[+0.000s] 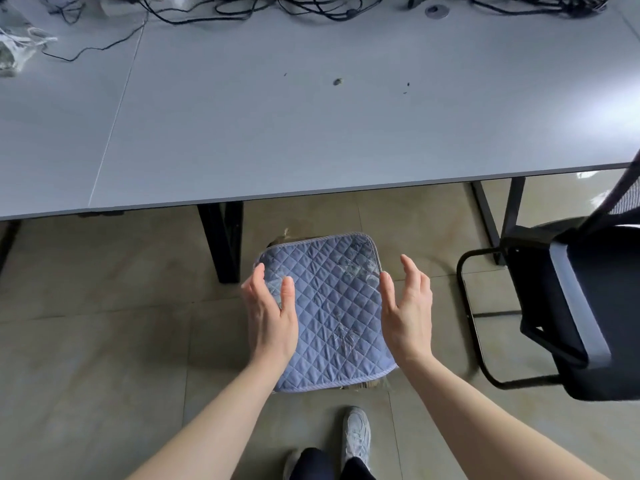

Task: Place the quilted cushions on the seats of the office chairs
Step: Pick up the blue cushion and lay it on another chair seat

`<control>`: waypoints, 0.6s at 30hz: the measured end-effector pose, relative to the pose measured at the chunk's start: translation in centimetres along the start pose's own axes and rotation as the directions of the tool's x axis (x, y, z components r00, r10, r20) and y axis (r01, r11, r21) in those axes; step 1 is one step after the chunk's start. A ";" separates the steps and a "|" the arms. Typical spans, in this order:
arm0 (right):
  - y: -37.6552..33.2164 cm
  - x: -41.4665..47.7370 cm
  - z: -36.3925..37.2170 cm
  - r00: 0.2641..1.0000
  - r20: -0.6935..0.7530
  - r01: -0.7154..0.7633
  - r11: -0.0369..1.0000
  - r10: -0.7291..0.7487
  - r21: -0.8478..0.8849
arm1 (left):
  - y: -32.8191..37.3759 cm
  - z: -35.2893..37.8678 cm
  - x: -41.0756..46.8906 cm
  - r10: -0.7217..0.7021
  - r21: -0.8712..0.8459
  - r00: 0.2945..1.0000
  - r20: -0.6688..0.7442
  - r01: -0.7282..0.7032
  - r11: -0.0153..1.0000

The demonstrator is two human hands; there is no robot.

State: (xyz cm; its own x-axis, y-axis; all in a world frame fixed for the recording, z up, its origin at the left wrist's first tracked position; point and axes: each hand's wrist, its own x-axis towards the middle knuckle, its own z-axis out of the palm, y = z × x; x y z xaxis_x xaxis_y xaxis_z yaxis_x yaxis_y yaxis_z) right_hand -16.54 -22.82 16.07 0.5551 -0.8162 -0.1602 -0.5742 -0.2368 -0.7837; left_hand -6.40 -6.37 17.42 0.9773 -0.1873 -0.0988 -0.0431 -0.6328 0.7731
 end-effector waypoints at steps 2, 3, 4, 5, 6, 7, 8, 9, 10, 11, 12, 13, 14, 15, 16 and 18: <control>1.7 1.3 0.9 1.000 0.011 -0.029 0.999 0.029 -0.023 | -1.6 1.5 0.9 -0.038 0.032 0.999 0.009 0.038 0.999; 2.5 1.9 1.4 0.999 0.019 -0.047 0.998 0.048 -0.035 | -2.5 2.2 1.4 -0.060 0.051 0.998 0.013 0.060 0.997; 3.4 2.4 1.9 0.997 0.028 -0.066 0.997 0.068 -0.045 | -3.3 2.8 1.8 -0.082 0.067 0.997 0.017 0.080 0.994; 4.2 2.9 2.4 0.995 0.038 -0.087 0.995 0.089 -0.054 | -4.3 3.5 2.2 -0.103 0.083 0.994 0.020 0.102 0.991; 5.2 3.5 3.1 0.993 0.044 -0.104 0.993 0.106 -0.063 | -5.2 4.2 2.6 -0.124 0.099 0.992 0.021 0.121 0.988; 6.0 3.9 3.7 0.991 0.048 -0.117 0.991 0.121 -0.071 | -6.1 4.8 3.0 -0.147 0.112 0.989 0.021 0.144 0.983; 6.7 4.4 4.4 0.989 0.052 -0.132 0.988 0.136 -0.080 | -7.0 5.3 3.5 -0.173 0.121 0.985 0.020 0.170 0.978; 7.5 4.8 5.1 0.987 0.058 -0.145 0.985 0.150 -0.091 | -7.9 5.8 3.9 -0.200 0.127 0.980 0.019 0.196 0.972; 8.2 5.1 5.7 0.985 0.066 -0.154 0.982 0.161 -0.105 | -8.8 6.2 4.3 -0.225 0.132 0.974 0.017 0.221 0.966; 9.1 5.4 6.6 0.982 0.076 -0.163 0.979 0.173 -0.122 | -10.0 6.7 4.7 -0.254 0.140 0.967 0.018 0.249 0.958; 9.9 5.7 7.4 0.979 0.084 -0.172 0.976 0.184 -0.136 | -11.1 7.1 5.2 -0.291 0.148 0.957 0.015 0.286 0.947; 10.8 6.0 8.2 0.976 0.093 -0.180 0.972 0.195 -0.151 | -12.2 7.6 5.6 -0.333 0.155 0.943 0.008 0.328 0.932; 11.6 6.2 9.0 0.972 0.100 -0.193 0.967 0.211 -0.165 | -13.3 7.9 6.0 -0.374 0.160 0.928 -0.002 0.369 0.916; 12.3 6.5 9.6 0.968 0.102 -0.207 0.962 0.227 -0.180 | -14.3 8.1 6.4 -0.403 0.166 0.915 -0.013 0.399 0.902; 13.1 6.7 10.3 0.964 0.102 -0.223 0.955 0.246 -0.197 | -15.5 8.2 6.7 -0.424 0.172 0.905 -0.018 0.421 0.891; 14.3 7.3 11.3 0.955 0.092 -0.255 0.940 0.281 -0.225 | -17.5 8.4 7.2 -0.474 0.175 0.880 -0.015 0.469 0.866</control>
State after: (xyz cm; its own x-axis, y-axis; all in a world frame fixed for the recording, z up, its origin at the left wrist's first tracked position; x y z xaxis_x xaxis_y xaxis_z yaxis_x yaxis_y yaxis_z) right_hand -13.86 -26.17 -3.09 0.4244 -0.7977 -0.4284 -0.8169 -0.1331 -0.5613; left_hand -0.35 -2.95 -2.07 0.8838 0.1462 -0.4444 0.3849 -0.7670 0.5133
